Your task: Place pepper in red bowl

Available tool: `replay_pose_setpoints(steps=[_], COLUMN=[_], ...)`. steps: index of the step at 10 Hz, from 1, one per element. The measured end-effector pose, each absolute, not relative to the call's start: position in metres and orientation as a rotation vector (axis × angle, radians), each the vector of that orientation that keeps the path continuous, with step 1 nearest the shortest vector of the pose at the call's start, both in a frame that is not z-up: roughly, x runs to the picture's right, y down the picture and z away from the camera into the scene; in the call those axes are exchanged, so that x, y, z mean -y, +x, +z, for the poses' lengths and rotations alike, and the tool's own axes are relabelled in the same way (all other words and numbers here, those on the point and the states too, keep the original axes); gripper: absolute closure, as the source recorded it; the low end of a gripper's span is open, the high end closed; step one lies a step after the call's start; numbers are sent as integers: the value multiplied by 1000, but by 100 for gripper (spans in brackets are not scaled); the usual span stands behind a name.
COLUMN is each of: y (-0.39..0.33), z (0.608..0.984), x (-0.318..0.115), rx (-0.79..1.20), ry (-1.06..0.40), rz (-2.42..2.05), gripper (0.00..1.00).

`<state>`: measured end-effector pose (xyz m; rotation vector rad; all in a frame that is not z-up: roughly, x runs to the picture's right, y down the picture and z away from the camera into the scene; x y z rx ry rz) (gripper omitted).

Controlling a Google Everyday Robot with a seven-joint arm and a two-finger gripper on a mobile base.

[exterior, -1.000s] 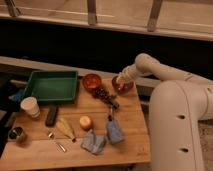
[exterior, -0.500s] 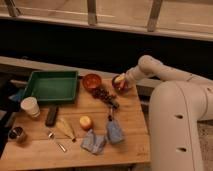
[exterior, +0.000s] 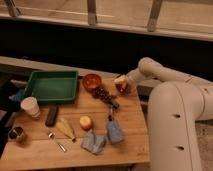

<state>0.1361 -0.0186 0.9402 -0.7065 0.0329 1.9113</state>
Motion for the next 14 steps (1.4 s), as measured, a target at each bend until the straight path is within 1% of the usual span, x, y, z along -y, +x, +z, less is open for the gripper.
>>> replay_pose_setpoints(steps=[4, 7, 14], y=[119, 104, 118], z=[946, 955, 972], x=[17, 29, 42], rx=[-19, 11, -14], ry=[-745, -748, -705], rz=[1905, 1888, 1884], gripper=[20, 20, 20])
